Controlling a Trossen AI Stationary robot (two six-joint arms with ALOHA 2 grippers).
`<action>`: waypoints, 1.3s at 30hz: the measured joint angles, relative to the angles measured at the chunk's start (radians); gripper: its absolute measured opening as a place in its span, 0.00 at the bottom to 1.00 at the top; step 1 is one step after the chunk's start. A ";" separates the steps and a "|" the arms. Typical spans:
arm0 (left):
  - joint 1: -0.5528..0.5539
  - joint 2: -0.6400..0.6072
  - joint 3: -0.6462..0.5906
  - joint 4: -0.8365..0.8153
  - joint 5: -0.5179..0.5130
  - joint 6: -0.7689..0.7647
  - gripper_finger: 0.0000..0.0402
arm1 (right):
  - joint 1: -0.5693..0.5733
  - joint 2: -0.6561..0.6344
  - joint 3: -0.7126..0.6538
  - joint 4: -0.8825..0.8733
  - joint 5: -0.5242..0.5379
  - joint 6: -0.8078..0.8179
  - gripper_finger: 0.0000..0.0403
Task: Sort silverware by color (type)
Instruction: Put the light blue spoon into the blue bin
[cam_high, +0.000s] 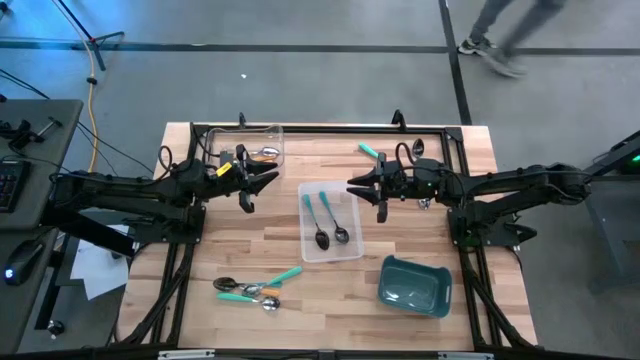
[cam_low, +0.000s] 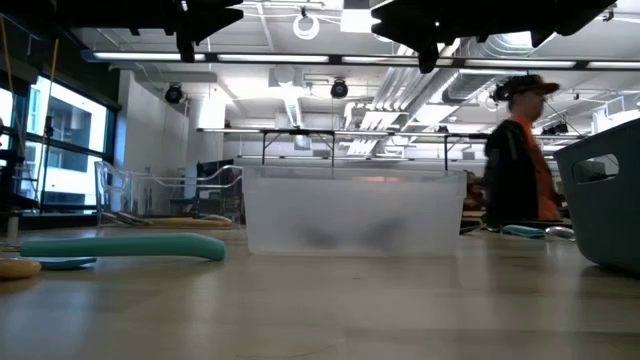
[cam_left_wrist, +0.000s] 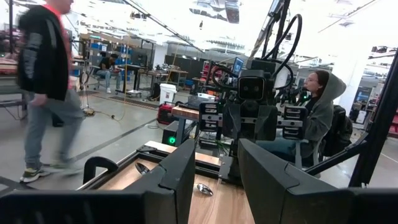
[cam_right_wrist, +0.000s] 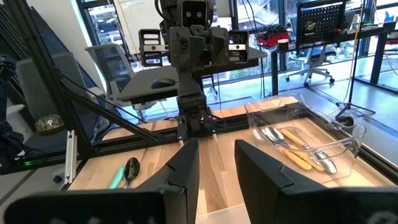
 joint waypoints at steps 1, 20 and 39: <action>0.000 0.000 0.000 0.000 0.000 0.000 0.28 | 0.000 0.000 0.000 -0.003 0.000 0.000 0.22; 0.000 0.000 0.000 0.000 0.000 -0.001 0.28 | 0.000 0.000 0.000 -0.017 -0.013 0.000 0.22; 0.000 0.000 0.000 0.000 0.000 -0.001 0.28 | 0.000 0.000 0.000 -0.016 -0.030 -0.019 0.22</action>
